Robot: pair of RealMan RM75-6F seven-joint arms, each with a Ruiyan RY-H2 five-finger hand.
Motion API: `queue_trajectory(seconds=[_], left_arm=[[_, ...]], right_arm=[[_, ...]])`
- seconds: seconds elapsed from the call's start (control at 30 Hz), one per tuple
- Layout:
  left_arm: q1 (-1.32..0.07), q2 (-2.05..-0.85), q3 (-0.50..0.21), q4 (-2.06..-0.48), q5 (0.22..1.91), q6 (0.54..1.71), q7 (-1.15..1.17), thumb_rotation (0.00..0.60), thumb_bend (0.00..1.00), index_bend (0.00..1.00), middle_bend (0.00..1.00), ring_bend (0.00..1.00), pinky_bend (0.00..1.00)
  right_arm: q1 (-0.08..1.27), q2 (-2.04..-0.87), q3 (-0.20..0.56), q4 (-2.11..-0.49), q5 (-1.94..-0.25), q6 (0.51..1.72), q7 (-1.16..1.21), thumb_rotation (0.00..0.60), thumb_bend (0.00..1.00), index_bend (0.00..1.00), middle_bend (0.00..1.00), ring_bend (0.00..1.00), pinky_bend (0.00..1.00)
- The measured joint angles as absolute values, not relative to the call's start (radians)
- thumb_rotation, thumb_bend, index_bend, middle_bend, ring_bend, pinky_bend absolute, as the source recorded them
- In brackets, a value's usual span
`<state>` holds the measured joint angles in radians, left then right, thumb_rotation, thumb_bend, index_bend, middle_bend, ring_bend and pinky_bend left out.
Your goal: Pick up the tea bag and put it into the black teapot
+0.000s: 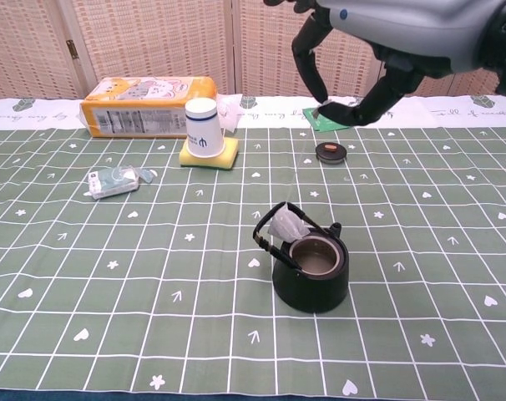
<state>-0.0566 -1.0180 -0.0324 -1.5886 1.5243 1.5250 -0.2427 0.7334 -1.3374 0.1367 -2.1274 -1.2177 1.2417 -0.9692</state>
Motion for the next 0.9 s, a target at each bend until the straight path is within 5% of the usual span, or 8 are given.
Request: queue_trajectory(seconds=[0.9], left_arm=[[-0.056,-1.021,-0.036,-1.587,1.517,1.521,-0.231,0.600,0.35,0.00,0.00,0.00,0.00]], right_arm=[[0.675,-1.338,0.046,-2.109,-1.292,1.240,-0.995,0.600,0.43,0.67,0.04,0.09,0.00]])
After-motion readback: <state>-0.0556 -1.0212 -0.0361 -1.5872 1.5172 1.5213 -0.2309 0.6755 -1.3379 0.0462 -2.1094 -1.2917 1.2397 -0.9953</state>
